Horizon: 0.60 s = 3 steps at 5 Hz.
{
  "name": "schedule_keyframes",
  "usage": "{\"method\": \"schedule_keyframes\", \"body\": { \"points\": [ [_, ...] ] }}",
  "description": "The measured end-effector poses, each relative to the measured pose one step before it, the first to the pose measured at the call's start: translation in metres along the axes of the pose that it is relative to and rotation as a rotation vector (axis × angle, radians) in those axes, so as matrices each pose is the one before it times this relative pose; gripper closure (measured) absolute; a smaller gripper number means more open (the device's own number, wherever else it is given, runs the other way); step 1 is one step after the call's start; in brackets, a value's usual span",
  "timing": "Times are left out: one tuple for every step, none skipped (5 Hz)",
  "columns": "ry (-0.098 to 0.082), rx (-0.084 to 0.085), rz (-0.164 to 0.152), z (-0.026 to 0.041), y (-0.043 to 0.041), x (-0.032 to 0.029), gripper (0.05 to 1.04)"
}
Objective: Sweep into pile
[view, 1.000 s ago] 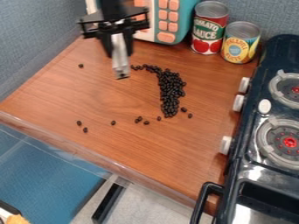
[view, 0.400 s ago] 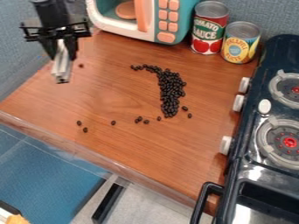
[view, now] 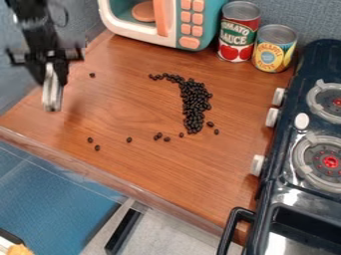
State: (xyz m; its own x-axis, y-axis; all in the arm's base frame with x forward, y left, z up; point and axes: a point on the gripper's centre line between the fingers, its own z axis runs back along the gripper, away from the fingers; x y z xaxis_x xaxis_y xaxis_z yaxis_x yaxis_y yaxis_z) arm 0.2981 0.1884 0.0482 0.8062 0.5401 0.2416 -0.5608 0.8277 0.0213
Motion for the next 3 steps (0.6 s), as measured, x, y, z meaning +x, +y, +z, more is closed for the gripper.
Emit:
{"method": "schedule_keyframes", "body": {
  "points": [
    [0.0177, 0.039, 0.0083, -0.01759, -0.00319, -0.01054, 0.704],
    [0.0076, 0.0137, 0.0206, -0.00191, -0.00339, -0.00532, 0.704],
    [0.0217, 0.005, 0.0349, -0.00367, -0.00401, -0.01015, 0.704]
  ]
}}
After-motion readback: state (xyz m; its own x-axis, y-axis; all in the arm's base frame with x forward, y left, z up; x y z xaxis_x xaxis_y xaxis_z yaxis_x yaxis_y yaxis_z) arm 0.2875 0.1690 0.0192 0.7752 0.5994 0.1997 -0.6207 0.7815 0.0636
